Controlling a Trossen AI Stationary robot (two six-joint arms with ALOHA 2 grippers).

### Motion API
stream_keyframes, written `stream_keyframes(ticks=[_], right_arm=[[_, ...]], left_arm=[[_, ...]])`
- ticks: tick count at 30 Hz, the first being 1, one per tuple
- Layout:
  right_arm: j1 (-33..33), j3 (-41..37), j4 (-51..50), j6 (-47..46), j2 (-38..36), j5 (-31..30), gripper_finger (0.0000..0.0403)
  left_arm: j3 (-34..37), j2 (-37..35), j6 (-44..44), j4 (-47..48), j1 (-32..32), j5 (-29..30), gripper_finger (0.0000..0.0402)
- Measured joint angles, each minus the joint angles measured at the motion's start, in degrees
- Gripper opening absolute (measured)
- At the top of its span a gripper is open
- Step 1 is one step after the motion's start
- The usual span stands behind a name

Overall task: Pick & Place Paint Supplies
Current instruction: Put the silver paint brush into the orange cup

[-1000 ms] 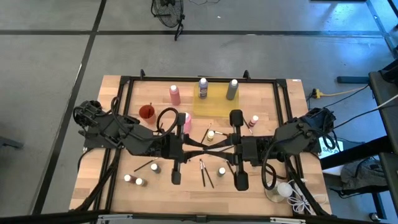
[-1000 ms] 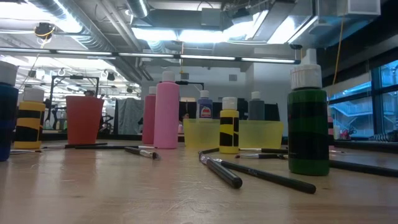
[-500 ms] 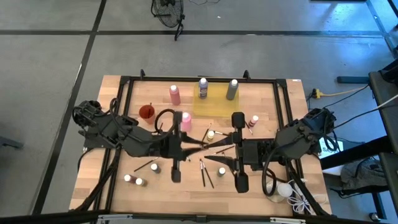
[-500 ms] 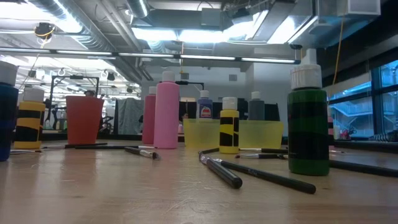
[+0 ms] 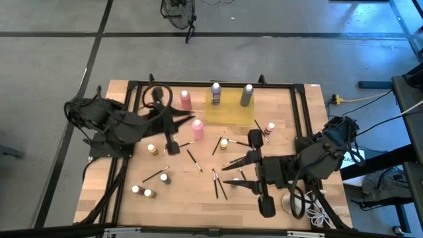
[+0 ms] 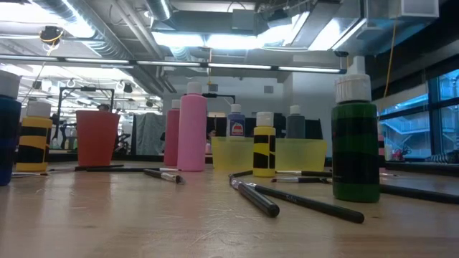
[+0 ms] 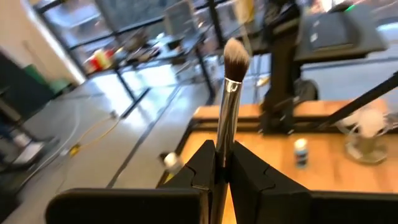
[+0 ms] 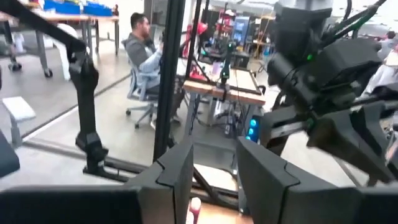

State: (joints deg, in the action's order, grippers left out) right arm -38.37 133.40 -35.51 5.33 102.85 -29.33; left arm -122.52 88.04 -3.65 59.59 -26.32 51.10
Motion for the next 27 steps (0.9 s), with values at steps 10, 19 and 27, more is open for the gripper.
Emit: stream_keyframes(ticks=[10,19,27], right_arm=[[0.0,0.0,-8.2,-4.8,0.0,0.0,0.0126],[0.0,0.0,-14.2,-6.2,0.0,0.0,0.0126],[2.0,0.0,-15.2,-1.8,0.0,-0.5,0.0126]], left_arm=[[13.1,-11.9,-18.9,12.3,0.5,11.0,0.0020],[39.7,-27.2,-36.3,10.6,-2.9,19.8,0.0020],[58.6,-36.8,-53.3,10.5,-7.1,25.4,0.0020]])
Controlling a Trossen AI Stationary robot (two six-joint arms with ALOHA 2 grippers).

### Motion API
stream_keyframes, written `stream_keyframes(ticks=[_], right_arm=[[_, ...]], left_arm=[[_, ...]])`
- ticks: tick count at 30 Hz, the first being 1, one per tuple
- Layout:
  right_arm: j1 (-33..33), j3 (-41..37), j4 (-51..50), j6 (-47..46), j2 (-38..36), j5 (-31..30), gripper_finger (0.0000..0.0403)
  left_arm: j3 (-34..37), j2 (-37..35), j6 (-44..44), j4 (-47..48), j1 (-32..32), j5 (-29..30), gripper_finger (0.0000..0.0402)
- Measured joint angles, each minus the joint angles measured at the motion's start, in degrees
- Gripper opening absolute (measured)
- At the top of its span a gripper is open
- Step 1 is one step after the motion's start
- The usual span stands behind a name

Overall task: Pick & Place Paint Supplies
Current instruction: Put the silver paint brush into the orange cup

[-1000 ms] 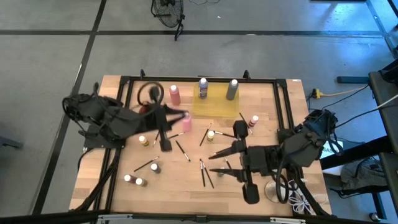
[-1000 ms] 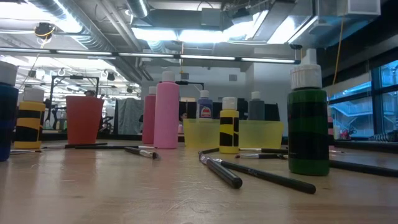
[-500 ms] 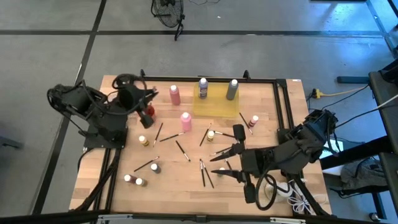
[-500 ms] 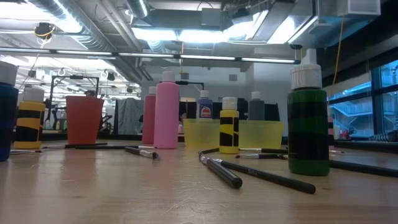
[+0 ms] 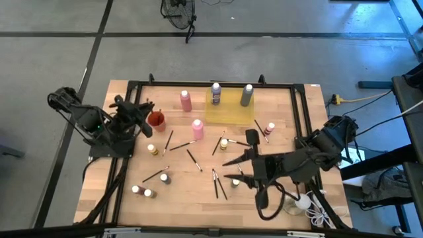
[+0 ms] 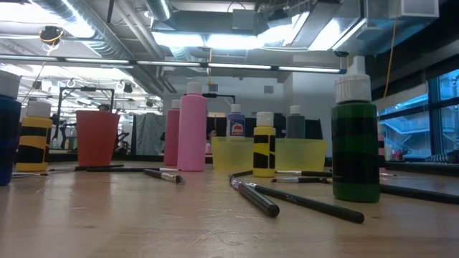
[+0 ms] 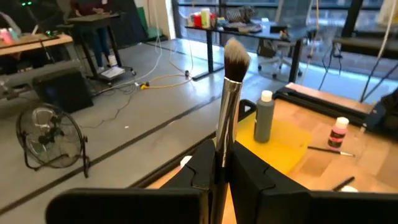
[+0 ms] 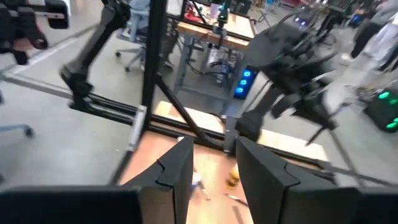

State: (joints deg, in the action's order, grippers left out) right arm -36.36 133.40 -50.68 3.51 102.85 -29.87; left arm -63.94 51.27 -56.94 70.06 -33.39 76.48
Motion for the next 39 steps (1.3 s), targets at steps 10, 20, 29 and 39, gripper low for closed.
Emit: stream_keyframes(ticks=[10,20,29,39], right_arm=[[6.6,0.0,0.7,4.7,-0.4,0.9,0.0126],[15.5,0.0,0.0,6.0,-0.7,12.8,0.0126],[20.7,0.0,-3.9,3.3,-0.8,21.7,0.0126],[22.0,0.0,-5.3,3.2,-0.8,23.3,0.0126]], left_arm=[[19.0,-4.0,-15.0,0.0,-5.0,9.7,0.0020],[30.5,-4.2,-30.5,0.0,-4.2,11.5,0.0020],[34.5,-4.2,-37.0,0.0,2.4,9.7,0.0022],[34.5,-4.2,-37.2,0.2,7.3,9.3,0.0023]])
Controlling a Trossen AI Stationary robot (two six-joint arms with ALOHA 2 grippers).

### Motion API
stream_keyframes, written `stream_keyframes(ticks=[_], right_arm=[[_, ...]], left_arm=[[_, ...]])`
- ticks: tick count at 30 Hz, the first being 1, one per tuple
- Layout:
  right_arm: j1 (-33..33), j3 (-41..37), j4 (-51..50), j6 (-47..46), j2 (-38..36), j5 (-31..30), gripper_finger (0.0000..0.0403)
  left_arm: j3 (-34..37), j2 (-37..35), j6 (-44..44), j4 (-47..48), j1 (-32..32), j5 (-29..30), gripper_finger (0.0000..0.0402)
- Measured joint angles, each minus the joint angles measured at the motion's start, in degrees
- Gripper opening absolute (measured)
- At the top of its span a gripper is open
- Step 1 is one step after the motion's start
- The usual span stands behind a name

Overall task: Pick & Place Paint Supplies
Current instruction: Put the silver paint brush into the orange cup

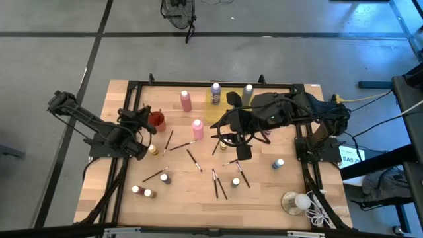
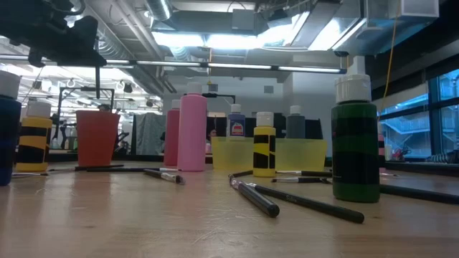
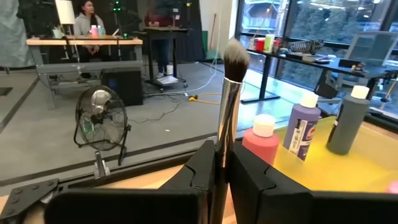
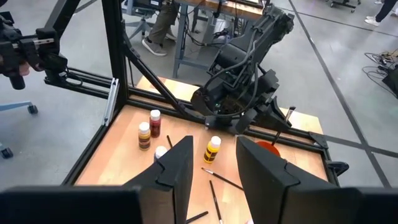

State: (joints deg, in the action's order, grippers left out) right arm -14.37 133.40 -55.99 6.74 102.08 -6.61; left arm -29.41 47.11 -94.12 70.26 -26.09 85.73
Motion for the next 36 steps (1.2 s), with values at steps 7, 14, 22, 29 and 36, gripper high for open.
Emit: stream_keyframes(ticks=[7,14,22,29,36], right_arm=[[0.6,0.0,-0.2,0.1,0.0,0.5,0.0126],[0.5,0.0,-0.4,0.1,0.0,0.8,0.0126],[0.5,0.0,-0.7,-0.4,0.0,0.9,0.0126],[0.5,0.0,-1.0,-1.4,0.0,0.9,0.0126],[0.5,0.0,-1.1,-1.4,0.0,0.9,0.0126]], left_arm=[[0.0,0.3,-2.6,-0.2,0.0,-0.2,0.0023],[0.0,3.7,-1.8,-3.5,-0.1,-1.4,0.0024],[0.0,5.4,-2.8,-3.1,-0.1,-1.7,0.0024],[0.0,5.6,-3.5,-3.0,0.0,-2.7,0.0024],[0.0,5.7,-3.7,-3.0,0.0,-3.6,0.0025]])
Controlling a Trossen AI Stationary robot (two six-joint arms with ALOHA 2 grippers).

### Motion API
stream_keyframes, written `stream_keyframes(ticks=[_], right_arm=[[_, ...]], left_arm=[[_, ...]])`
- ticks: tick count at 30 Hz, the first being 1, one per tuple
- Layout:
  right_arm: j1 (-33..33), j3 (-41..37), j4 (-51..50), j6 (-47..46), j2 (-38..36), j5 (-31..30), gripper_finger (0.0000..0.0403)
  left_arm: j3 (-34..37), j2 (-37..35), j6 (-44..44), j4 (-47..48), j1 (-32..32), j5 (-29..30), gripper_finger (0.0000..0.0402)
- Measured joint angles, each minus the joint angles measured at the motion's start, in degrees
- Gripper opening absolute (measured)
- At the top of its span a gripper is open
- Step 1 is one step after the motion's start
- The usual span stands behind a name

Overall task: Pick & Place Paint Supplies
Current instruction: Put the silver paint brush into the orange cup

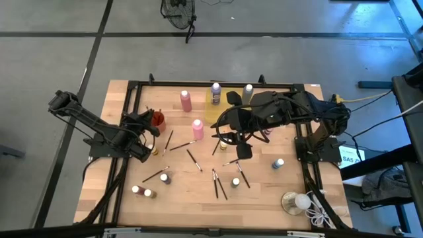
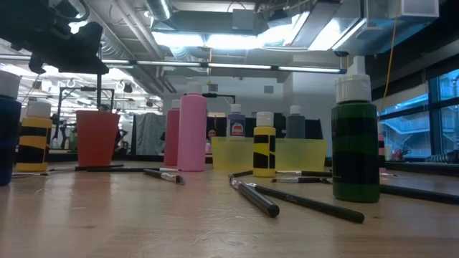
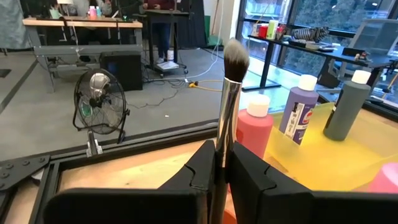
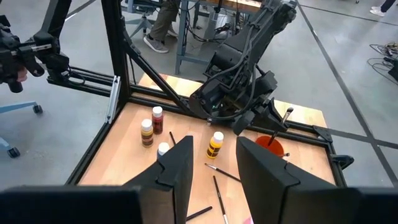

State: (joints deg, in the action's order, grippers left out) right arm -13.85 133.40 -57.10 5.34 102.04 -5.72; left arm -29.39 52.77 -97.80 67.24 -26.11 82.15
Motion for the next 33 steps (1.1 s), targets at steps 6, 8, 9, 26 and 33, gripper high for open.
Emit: stream_keyframes(ticks=[6,8,9,26,33], right_arm=[[0.0,0.0,-0.5,0.0,0.0,0.0,0.0126],[0.0,0.0,-0.6,0.0,0.0,0.0,0.0126],[0.0,0.0,-0.6,0.0,0.0,0.0,0.0126],[0.0,0.0,-0.6,0.0,0.0,0.0,0.0126],[0.0,0.0,-0.6,0.0,0.0,0.0,0.0126]], left_arm=[[0.0,0.0,0.4,0.0,0.1,-1.1,0.0032],[0.0,0.0,1.4,0.0,0.7,-2.2,0.0033],[0.0,0.0,1.8,0.0,1.1,-2.7,0.0033],[0.0,0.0,0.0,0.0,3.8,-5.4,0.0039],[0.0,0.0,-2.0,-0.2,3.8,-5.9,0.0040]])
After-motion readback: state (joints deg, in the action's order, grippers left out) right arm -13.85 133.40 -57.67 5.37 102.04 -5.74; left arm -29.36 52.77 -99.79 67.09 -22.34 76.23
